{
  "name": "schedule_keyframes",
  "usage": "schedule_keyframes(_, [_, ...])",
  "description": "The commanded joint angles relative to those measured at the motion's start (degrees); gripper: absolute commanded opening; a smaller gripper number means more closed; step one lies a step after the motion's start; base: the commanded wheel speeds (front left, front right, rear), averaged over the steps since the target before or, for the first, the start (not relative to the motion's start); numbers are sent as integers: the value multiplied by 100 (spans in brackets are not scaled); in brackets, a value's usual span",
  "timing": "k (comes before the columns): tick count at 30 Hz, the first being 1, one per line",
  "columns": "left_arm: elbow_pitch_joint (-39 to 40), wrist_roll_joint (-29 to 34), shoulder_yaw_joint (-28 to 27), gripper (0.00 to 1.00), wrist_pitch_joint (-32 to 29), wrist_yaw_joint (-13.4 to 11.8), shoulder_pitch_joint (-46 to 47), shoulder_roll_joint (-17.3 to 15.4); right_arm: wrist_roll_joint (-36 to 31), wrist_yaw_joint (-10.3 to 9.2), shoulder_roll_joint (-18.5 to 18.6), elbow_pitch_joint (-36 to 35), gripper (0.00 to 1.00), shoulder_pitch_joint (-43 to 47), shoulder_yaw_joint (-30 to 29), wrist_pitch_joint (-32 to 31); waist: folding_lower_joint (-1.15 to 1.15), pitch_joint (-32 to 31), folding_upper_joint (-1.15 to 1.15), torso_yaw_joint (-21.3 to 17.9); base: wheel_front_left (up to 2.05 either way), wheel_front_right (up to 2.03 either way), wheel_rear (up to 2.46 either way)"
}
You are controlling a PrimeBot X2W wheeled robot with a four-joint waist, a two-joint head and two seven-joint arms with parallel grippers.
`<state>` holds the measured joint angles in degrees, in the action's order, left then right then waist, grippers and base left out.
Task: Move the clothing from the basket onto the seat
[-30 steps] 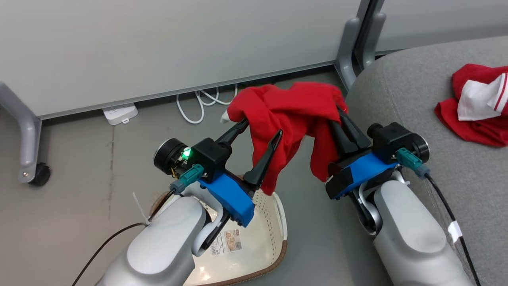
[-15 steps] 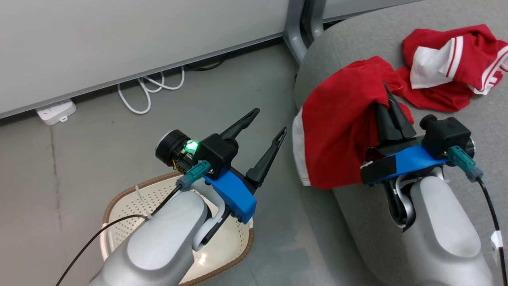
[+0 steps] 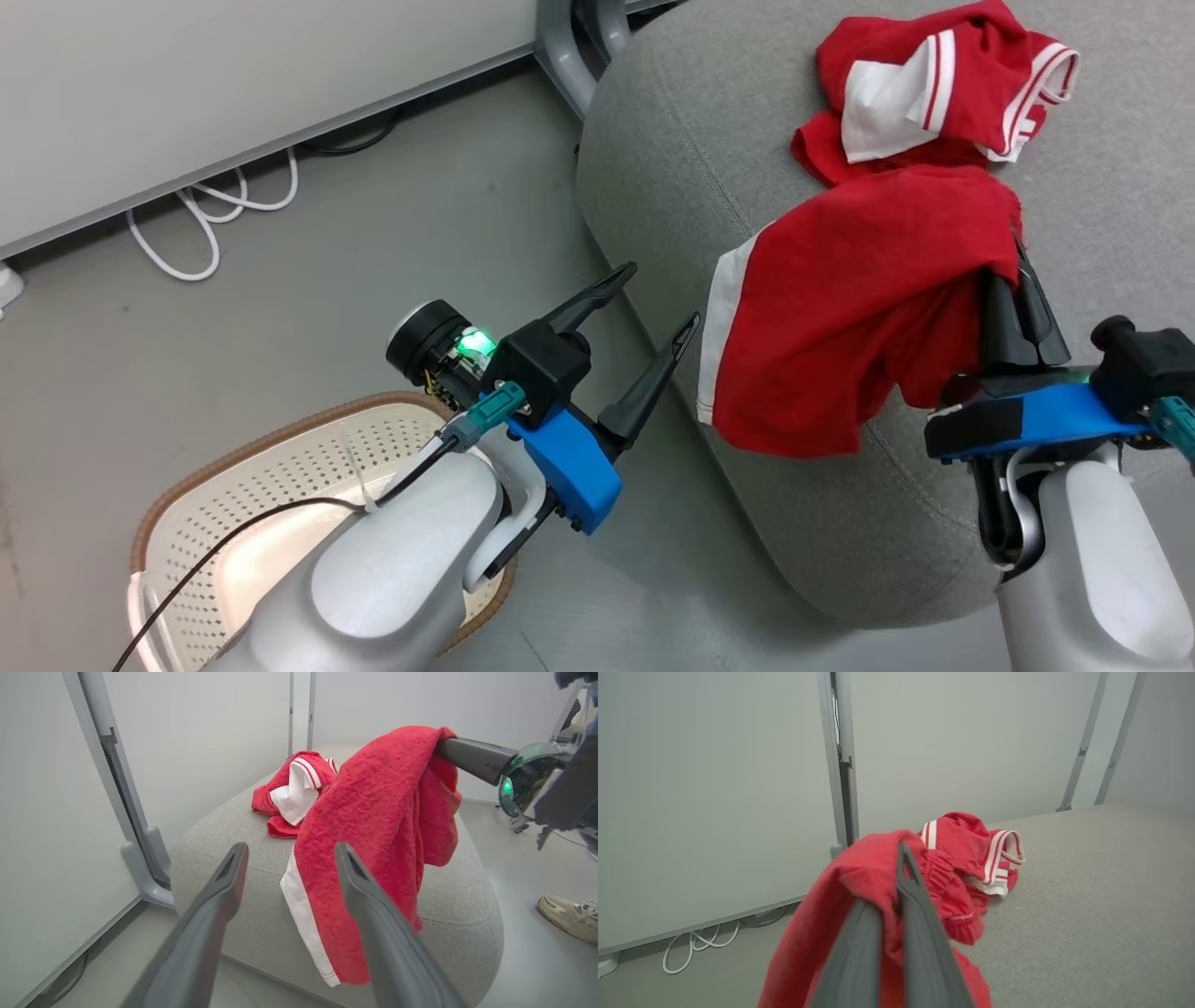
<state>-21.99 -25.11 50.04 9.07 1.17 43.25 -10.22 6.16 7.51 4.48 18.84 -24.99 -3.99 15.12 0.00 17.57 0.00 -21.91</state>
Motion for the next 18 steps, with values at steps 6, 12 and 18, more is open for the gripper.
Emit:
schedule_keyframes(6, [49,73,124,100,-78,44,110,-23,62,-4,-77,-151,0,286,-272,4,0,178,0,-287,0,0,0])
schedule_keyframes(12, [55,111,201,100,-101,65,156,6,90,-4,-116,-216,0,434,-362,4,0,282,0,-330,0,0,0])
schedule_keyframes(18, [85,111,221,100,-67,72,283,9,27,-4,-112,-338,0,187,-409,4,0,455,0,-258,0,0,0])
